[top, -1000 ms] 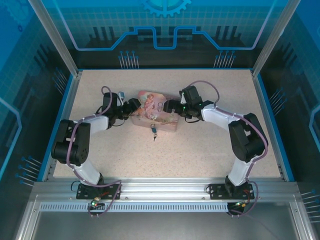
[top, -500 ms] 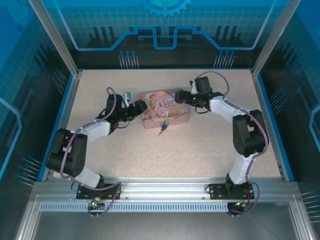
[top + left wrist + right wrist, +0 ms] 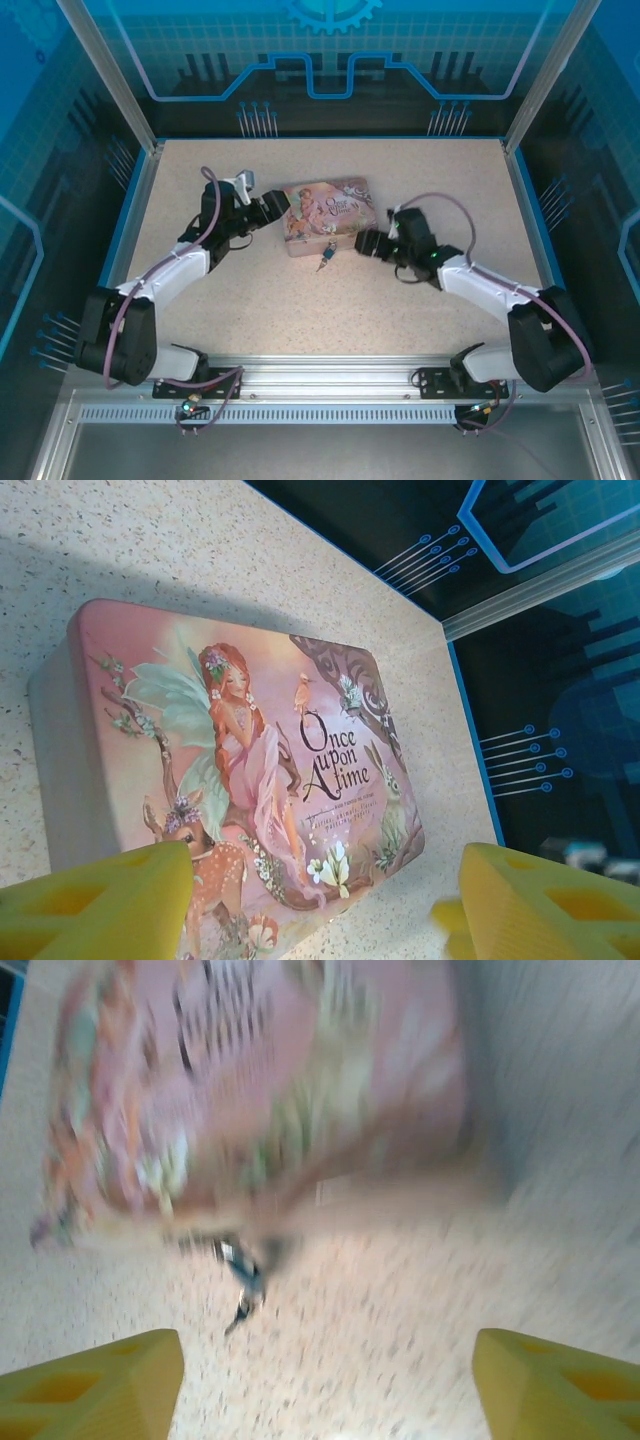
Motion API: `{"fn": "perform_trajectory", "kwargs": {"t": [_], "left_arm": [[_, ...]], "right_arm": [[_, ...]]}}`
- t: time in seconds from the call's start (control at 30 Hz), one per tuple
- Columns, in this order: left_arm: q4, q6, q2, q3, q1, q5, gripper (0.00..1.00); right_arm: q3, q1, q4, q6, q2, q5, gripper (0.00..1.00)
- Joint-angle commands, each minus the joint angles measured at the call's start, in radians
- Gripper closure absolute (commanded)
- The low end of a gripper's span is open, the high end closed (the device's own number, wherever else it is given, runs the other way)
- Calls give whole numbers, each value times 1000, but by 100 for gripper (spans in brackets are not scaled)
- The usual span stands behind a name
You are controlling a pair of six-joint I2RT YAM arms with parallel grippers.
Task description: Unlock a padlock with a key
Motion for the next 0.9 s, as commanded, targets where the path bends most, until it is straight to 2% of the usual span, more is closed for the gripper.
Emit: {"fn": "perform_trajectory", "kwargs": {"t": [0.0, 0.2, 0.37, 0.6, 0.87], "left_arm": [[41, 1, 47, 45, -10, 31, 29], [69, -3, 129, 114, -38, 65, 29], [64, 9, 167, 155, -48, 69, 30], [74, 8, 200, 178, -49, 82, 30], [77, 9, 216, 186, -49, 85, 30]], "right_arm": [[-51, 101, 187, 237, 44, 124, 30], [-58, 228, 427, 383, 240, 198, 44], [-46, 287, 503, 427, 323, 271, 52], [-72, 303, 692, 437, 418, 292, 57], [-60, 299, 684, 430, 446, 334, 61]]}}
